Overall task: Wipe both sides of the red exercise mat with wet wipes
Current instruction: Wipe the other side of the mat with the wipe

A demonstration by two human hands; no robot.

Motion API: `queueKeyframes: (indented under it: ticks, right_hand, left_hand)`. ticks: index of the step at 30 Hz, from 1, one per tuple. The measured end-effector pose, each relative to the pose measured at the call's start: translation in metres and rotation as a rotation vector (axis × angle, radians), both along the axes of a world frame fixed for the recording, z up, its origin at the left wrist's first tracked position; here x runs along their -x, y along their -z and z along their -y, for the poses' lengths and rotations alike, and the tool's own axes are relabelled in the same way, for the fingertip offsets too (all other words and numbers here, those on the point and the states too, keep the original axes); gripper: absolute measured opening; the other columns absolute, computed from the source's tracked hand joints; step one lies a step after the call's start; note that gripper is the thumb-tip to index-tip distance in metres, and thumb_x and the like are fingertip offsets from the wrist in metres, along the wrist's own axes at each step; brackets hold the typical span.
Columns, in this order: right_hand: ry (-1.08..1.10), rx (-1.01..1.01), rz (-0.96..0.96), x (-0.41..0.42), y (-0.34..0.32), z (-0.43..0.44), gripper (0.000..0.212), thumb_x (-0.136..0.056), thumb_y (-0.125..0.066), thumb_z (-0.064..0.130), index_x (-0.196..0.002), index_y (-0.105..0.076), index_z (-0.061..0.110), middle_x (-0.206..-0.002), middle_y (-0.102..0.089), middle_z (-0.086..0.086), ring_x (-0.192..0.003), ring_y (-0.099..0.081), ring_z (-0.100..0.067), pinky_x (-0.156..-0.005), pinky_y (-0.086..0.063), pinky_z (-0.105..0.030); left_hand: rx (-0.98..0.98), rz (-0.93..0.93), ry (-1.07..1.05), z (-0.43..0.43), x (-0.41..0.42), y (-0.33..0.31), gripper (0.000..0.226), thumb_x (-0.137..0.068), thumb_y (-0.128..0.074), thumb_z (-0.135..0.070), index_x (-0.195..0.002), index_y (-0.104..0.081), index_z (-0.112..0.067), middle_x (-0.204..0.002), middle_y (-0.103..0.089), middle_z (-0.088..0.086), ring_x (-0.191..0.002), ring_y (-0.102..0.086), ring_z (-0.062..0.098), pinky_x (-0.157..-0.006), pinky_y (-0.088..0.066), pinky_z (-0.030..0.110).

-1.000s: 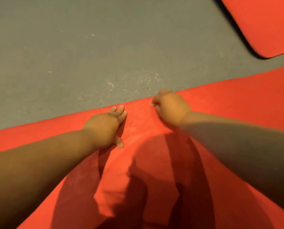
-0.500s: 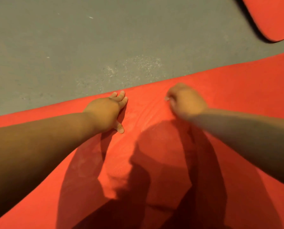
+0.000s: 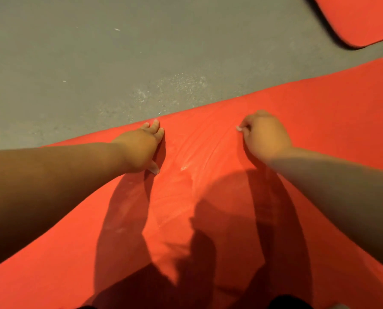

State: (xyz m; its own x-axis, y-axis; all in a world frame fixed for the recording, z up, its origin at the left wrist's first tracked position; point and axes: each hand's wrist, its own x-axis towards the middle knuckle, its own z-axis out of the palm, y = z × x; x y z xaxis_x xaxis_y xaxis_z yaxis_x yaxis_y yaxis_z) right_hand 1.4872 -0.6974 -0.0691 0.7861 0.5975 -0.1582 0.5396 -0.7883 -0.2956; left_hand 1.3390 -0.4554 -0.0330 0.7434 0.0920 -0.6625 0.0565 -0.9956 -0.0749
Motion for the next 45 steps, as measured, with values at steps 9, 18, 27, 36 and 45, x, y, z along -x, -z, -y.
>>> queueKeyframes:
  ticks: [9, 18, 27, 36, 45]
  right_hand:
    - [-0.765, -0.226, -0.179, 0.144, 0.002, 0.012, 0.025, -0.082, -0.045, 0.015, -0.082, -0.070, 0.011, -0.075, -0.059, -0.006, -0.070, -0.060, -0.026, -0.062, -0.050, -0.027]
    - [-0.089, 0.032, 0.068, 0.021, 0.002, 0.051, 0.029, -0.095, -0.046, 0.017, -0.107, -0.068, 0.004, -0.102, -0.059, -0.018, -0.098, -0.057, -0.036, -0.086, -0.042, -0.040]
    - [-0.474, -0.029, -0.178, 0.084, 0.001, 0.063, 0.031, -0.097, -0.045, 0.023, -0.118, -0.066, 0.014, -0.109, -0.056, -0.010, -0.109, -0.053, -0.027, -0.091, -0.037, -0.031]
    - [-0.176, -0.059, -0.121, 0.085, 0.007, 0.085, 0.022, -0.089, -0.052, 0.011, -0.105, -0.067, 0.009, -0.108, -0.062, -0.015, -0.104, -0.057, -0.033, -0.090, -0.042, -0.034]
    - [-0.069, -0.103, -0.072, 0.048, 0.006, 0.123, 0.014, -0.087, -0.054, 0.015, -0.094, -0.065, 0.009, -0.098, -0.062, -0.017, -0.097, -0.058, -0.035, -0.082, -0.045, -0.039]
  left_hand:
    - [-0.058, -0.106, 0.062, 0.026, -0.005, -0.015, 0.102, -0.081, -0.069, -0.044, -0.154, -0.003, -0.018, -0.159, 0.000, 0.020, -0.137, -0.034, 0.032, -0.104, -0.037, 0.034]
    - [-0.009, -0.155, -0.043, 0.079, 0.012, -0.006, 0.116, -0.074, -0.075, -0.049, -0.153, 0.005, -0.020, -0.158, 0.009, 0.022, -0.143, -0.016, 0.044, -0.113, -0.029, 0.045]
    - [0.021, -0.083, -0.180, 0.103, 0.029, 0.003, 0.126, -0.071, -0.078, -0.048, -0.151, 0.015, -0.021, -0.157, 0.019, 0.019, -0.144, -0.001, 0.046, -0.114, -0.024, 0.047]
    - [0.099, -0.102, -0.236, 0.125, 0.050, 0.005, 0.125, -0.069, -0.079, -0.051, -0.152, 0.012, -0.026, -0.156, 0.023, 0.017, -0.142, 0.003, 0.049, -0.116, -0.020, 0.049]
    - [0.107, -0.134, -0.290, 0.153, 0.056, -0.001, 0.124, -0.071, -0.077, -0.052, -0.151, 0.014, -0.028, -0.156, 0.023, 0.016, -0.142, 0.002, 0.050, -0.113, -0.022, 0.050]
